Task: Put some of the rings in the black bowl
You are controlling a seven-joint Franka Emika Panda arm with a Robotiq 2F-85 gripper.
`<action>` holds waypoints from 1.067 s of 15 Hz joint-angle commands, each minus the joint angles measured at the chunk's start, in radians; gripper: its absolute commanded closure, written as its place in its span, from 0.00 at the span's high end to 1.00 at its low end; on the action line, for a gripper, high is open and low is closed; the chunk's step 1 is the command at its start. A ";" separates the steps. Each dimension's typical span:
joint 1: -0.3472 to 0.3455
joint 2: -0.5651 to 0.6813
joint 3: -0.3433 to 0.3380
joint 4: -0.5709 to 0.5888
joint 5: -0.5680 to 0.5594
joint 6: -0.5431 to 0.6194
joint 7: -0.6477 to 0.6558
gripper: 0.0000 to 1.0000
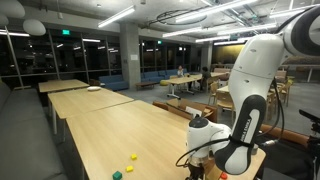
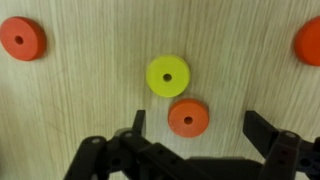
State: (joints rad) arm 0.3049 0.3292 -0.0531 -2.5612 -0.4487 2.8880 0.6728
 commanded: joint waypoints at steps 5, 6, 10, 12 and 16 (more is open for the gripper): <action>-0.062 0.030 0.010 -0.023 0.009 0.188 -0.039 1.00; -0.082 0.029 0.023 -0.029 0.022 0.203 -0.038 1.00; -0.169 0.026 0.098 -0.039 0.066 0.198 -0.039 1.00; -0.236 0.026 0.175 -0.038 0.110 0.161 -0.054 1.00; -0.224 0.015 0.208 -0.045 0.368 0.135 -0.226 1.00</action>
State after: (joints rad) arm 0.0846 0.3657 0.1275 -2.5966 -0.2283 3.0434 0.5559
